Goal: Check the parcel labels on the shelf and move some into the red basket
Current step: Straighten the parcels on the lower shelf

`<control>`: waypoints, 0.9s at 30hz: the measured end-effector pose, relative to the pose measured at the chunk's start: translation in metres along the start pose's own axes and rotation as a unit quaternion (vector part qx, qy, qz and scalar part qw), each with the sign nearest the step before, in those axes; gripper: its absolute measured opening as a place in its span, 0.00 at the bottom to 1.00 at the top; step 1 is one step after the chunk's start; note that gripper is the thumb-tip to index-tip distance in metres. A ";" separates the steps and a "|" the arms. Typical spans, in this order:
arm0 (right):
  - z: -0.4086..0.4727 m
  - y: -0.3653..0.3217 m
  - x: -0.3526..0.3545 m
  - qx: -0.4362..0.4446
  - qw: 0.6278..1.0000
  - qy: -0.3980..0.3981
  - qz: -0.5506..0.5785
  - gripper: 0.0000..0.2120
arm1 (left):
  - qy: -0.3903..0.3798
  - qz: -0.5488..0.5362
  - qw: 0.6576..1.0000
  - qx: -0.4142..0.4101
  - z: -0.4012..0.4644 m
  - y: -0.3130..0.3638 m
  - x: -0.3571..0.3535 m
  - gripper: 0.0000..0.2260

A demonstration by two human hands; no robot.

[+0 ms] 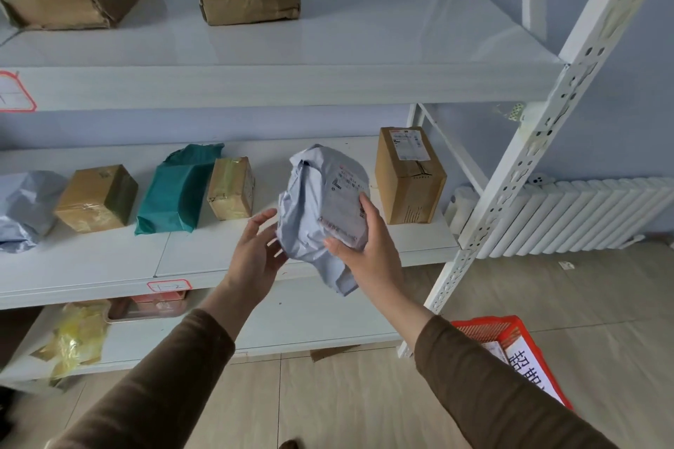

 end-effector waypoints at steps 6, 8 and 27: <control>0.007 -0.009 -0.022 0.114 0.966 0.071 -0.222 0.49 | -0.150 0.098 0.984 -0.016 -0.005 -0.002 -0.027 0.27; 0.016 -0.002 -0.028 0.085 0.983 0.043 -0.157 0.51 | -0.183 0.126 0.975 -0.018 0.002 -0.005 -0.028 0.28; 0.150 0.085 -0.053 -0.282 0.945 0.006 0.167 0.07 | -0.123 0.137 0.980 0.079 0.148 -0.018 -0.062 0.26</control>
Point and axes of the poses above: each hand's wrist, its own z-axis towards the middle knuckle, its own x-axis out of the back of the hand, y = z × x, the point moved 7 cm from there along z, towards the middle knuckle, and after that the axes turned 5 degrees about -x, right-handed, at the moved point
